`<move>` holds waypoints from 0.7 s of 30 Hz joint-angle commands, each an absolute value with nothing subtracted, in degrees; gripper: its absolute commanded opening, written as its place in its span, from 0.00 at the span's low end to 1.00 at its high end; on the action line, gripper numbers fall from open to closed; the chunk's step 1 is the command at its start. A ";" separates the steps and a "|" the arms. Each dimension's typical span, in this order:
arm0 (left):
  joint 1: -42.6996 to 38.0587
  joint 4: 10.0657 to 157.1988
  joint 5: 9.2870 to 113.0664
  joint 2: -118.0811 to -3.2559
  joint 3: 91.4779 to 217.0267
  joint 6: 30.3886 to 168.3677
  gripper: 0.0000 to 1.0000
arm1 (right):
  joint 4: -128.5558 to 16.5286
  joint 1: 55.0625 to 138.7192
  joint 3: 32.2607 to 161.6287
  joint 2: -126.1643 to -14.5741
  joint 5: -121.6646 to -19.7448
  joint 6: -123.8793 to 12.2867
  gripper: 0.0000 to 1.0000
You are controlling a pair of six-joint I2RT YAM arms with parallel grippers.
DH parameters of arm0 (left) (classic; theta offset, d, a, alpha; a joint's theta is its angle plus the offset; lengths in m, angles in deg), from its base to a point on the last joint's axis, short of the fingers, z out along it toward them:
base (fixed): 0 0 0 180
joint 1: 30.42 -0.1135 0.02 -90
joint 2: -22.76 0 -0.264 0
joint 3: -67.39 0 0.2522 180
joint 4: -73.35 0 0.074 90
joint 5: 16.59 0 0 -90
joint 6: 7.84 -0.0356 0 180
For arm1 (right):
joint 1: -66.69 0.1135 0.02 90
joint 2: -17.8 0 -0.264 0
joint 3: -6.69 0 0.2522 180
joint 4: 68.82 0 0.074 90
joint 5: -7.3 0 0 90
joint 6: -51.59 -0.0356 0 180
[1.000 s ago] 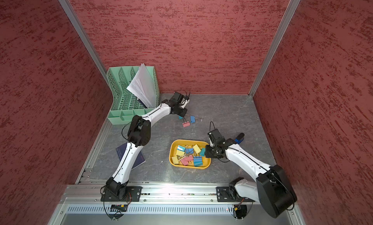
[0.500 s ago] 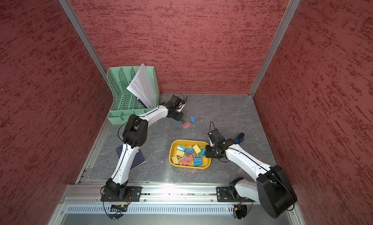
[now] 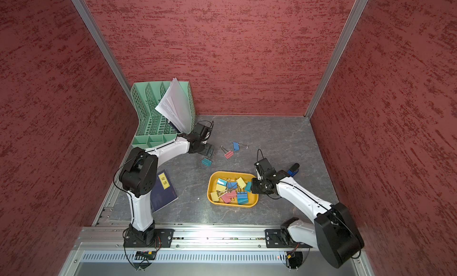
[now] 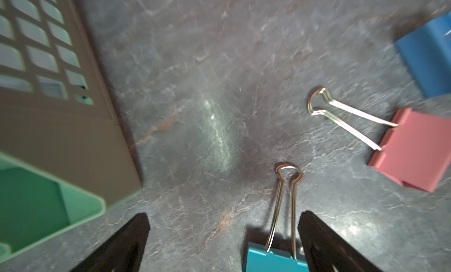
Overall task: Put the binder clips in the storage box
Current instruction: Pick up the binder clip at the center of the board.
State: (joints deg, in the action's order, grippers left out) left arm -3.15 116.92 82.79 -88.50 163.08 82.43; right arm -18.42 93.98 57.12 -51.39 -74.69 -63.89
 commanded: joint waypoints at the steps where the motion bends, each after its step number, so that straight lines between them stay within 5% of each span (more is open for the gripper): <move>1: -2.75 115.52 82.32 -84.21 162.53 84.21 1.00 | -19.41 94.63 57.06 -50.19 -74.09 -63.68 0.48; 21: -2.07 115.44 72.70 -82.07 150.78 74.90 0.99 | -19.29 94.59 57.10 -49.92 -74.09 -63.64 0.48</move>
State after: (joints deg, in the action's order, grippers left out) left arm -2.13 117.38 74.49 -82.23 151.43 75.83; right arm -18.42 93.98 57.12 -50.80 -74.69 -63.89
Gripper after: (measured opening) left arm 0.990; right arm 0.484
